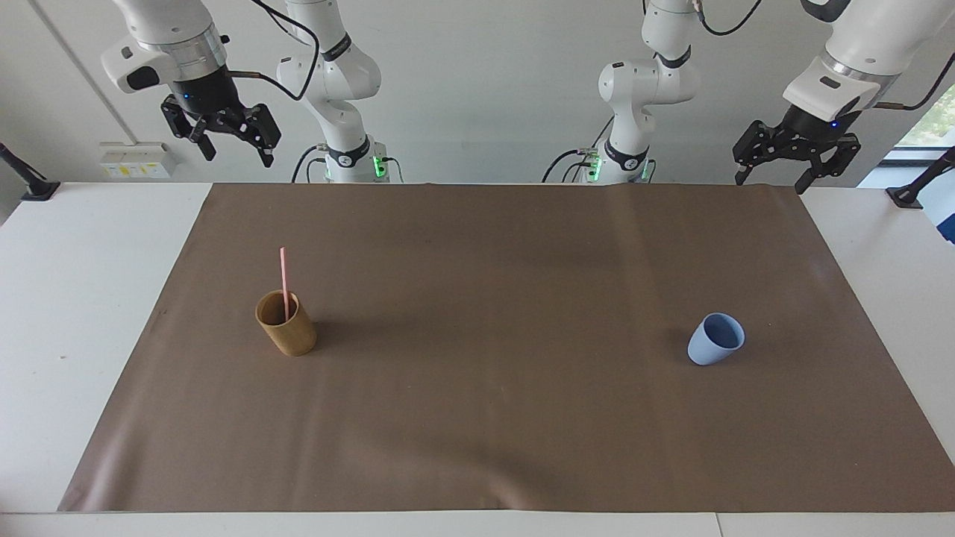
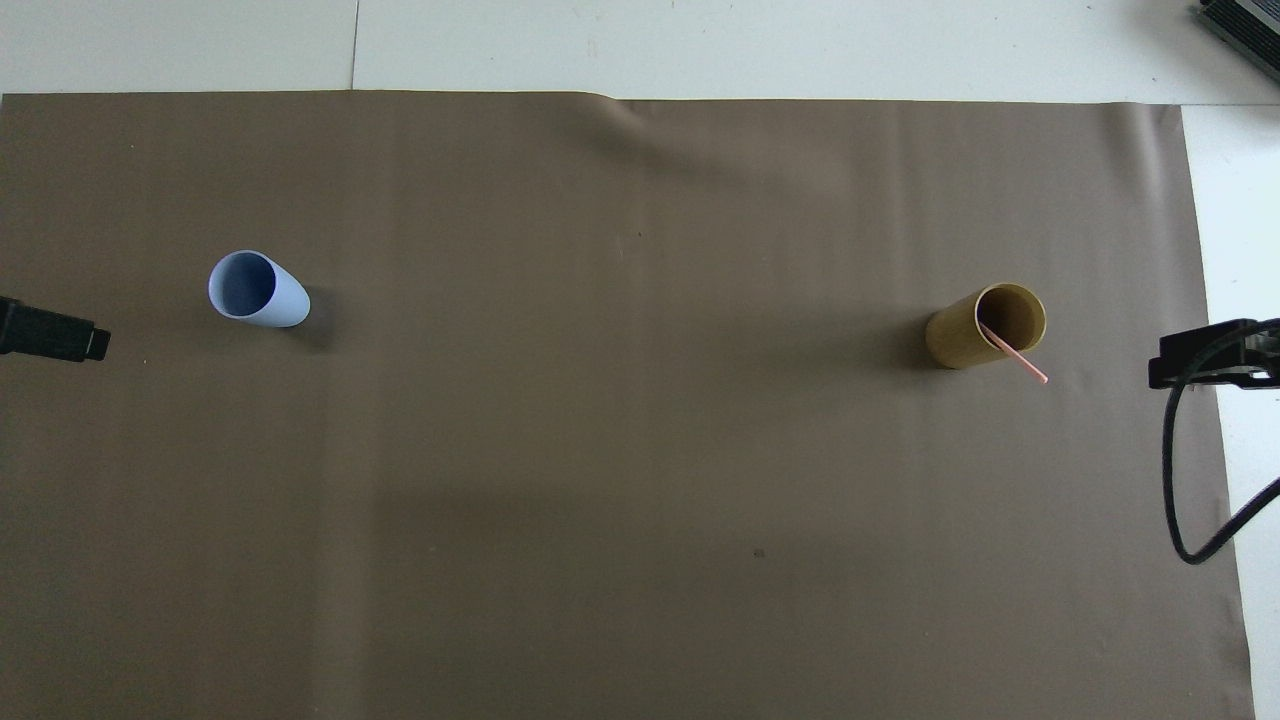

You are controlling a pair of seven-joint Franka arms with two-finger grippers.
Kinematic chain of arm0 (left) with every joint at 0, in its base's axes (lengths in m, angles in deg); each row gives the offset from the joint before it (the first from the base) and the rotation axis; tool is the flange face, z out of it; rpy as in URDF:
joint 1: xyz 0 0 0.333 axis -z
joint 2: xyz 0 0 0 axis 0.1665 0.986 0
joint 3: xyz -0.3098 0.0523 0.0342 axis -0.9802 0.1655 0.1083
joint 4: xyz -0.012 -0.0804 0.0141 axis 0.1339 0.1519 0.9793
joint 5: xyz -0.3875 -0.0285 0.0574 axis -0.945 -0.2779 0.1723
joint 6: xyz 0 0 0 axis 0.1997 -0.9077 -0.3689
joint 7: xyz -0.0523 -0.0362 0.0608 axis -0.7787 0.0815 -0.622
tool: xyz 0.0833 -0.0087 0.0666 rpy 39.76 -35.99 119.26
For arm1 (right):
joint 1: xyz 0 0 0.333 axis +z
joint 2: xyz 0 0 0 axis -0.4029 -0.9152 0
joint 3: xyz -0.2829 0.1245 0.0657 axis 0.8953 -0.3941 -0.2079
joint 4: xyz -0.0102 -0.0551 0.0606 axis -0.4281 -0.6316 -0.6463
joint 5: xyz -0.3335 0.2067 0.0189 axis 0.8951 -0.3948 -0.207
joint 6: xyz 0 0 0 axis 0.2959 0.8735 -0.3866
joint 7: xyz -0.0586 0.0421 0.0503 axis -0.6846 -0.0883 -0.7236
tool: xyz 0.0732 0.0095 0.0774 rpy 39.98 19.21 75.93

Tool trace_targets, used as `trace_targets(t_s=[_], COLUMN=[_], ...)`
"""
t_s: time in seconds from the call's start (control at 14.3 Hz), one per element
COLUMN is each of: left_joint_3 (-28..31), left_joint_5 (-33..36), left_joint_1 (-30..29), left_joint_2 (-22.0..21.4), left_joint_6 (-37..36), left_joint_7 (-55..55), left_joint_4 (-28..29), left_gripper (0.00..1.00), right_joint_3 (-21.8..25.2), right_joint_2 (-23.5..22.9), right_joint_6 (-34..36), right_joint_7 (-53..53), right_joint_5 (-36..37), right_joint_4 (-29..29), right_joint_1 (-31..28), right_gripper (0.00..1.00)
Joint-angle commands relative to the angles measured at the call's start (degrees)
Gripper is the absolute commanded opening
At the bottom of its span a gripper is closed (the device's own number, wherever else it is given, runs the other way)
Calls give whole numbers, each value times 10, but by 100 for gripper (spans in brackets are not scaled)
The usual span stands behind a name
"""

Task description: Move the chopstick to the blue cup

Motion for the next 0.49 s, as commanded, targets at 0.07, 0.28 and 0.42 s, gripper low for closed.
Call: trace_targets(t_s=[0.07, 0.28, 0.42], left_joint_3=[2, 2, 2], left_joint_5=[8, 8, 7], left_joint_1=[-2, -9, -9], left_joint_2=[-10, -10, -8], left_joint_6=[-11, 0, 9], left_joint_7=[-2, -3, -3], left_joint_4=[2, 3, 4], left_gripper=[100, 100, 100], right_joint_3=[-2, -2, -2], right_joint_2=[18, 19, 21], right_joint_6=[-10, -8, -10], right_joint_7=[13, 15, 13], right_joint_5=[-13, -13, -13], right_joint_4=[-24, -26, -27], right_joint_1=[-12, -14, -13], right_gripper=[100, 100, 100])
